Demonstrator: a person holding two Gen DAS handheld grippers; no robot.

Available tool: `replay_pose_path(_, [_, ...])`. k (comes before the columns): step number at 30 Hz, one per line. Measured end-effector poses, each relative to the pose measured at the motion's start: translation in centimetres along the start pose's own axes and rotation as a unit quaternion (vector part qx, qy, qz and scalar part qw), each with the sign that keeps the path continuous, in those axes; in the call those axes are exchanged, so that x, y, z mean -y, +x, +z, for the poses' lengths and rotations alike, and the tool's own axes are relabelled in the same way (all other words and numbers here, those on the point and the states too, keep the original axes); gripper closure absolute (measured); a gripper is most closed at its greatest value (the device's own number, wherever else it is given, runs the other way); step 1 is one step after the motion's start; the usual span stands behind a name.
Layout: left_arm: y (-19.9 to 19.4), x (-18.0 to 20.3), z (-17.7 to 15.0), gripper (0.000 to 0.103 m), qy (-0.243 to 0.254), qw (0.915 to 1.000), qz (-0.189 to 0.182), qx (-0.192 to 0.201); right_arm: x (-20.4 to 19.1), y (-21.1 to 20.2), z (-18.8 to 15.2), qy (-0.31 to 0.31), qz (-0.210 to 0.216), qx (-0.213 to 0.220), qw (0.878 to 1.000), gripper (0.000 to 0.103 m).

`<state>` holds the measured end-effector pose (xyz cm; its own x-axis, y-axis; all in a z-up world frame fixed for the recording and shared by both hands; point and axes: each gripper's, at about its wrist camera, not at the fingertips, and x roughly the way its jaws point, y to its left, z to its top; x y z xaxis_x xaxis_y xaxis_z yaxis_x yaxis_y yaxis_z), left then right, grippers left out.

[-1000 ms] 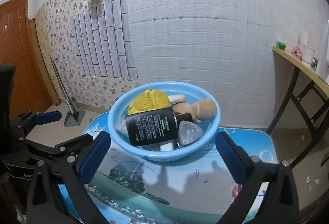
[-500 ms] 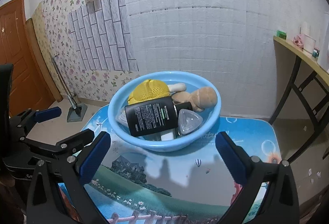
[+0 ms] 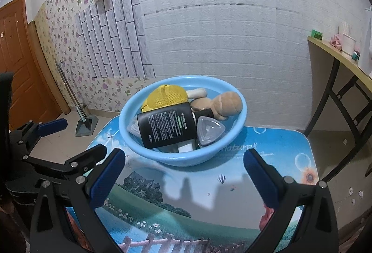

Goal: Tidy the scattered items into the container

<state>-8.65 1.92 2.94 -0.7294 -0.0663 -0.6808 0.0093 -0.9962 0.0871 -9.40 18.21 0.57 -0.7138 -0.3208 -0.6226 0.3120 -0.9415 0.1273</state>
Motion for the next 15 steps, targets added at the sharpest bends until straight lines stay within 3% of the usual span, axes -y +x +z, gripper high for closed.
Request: replay_pose_path(15, [-0.89, 0.00, -0.21, 0.000, -0.007, 1.0000, -0.005, 0.004, -0.06, -0.72, -0.40, 0.003, 0.001, 0.002, 1.000, 0.000])
